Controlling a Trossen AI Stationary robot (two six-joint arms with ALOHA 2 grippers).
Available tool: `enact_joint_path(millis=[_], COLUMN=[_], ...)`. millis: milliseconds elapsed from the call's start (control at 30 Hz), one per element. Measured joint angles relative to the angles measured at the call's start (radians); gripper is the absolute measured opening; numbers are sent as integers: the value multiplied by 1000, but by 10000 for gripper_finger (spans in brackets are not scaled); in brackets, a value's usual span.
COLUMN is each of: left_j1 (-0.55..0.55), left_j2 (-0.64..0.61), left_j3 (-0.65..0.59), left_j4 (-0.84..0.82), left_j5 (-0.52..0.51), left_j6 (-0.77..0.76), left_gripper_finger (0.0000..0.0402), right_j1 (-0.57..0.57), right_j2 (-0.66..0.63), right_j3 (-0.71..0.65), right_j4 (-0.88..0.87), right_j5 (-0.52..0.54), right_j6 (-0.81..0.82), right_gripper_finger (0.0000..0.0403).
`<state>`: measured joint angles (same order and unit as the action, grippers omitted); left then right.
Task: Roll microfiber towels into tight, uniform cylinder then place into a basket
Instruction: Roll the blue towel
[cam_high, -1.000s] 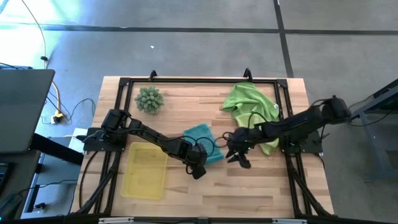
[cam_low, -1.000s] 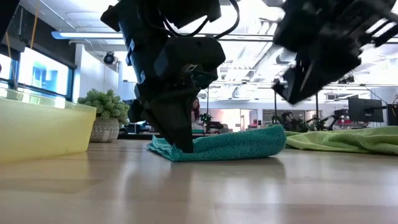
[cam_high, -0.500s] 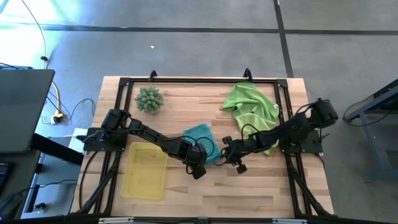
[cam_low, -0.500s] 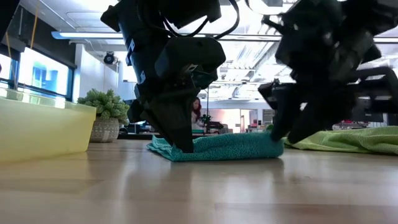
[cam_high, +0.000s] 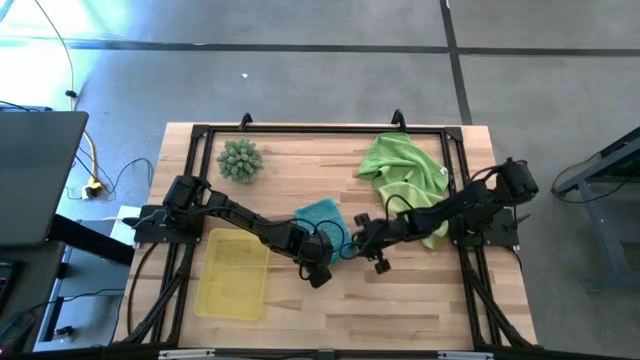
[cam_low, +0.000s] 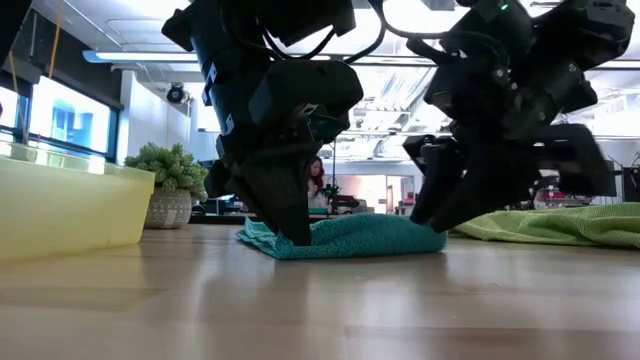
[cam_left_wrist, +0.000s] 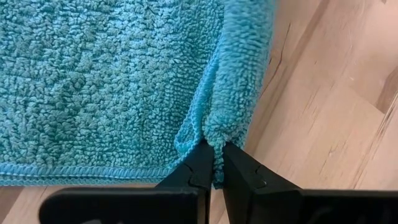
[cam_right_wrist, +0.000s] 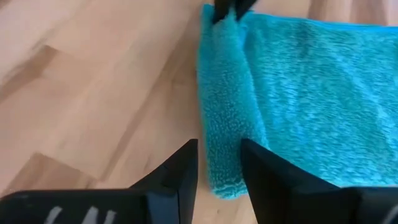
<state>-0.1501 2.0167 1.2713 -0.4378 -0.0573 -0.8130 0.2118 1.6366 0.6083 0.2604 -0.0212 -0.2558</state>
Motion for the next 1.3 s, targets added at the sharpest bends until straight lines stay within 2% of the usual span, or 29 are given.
enact_joint_path(millis=[333,700,933,1133,1300], left_j1=[0,0,3,15,22], left_j2=[1,-1,-16,-47,-95], left_j3=[0,-1,-2,-2,1], left_j4=[11,13,-13,-130,-183], left_j5=[-1,0,62,65,75], left_j6=[0,7,146,221,306], left_gripper_finger=[15,18,64,110,129], right_j1=[-26,-51,-55,-55,-55], right_j2=[9,99,102,104,104], right_j3=[0,3,3,2,2], right_j4=[-9,19,15,27,34], right_j5=[3,-27,-41,-55,-58], right_j6=[11,80,96,133,188], right_gripper_finger=[169,169,151,149,149])
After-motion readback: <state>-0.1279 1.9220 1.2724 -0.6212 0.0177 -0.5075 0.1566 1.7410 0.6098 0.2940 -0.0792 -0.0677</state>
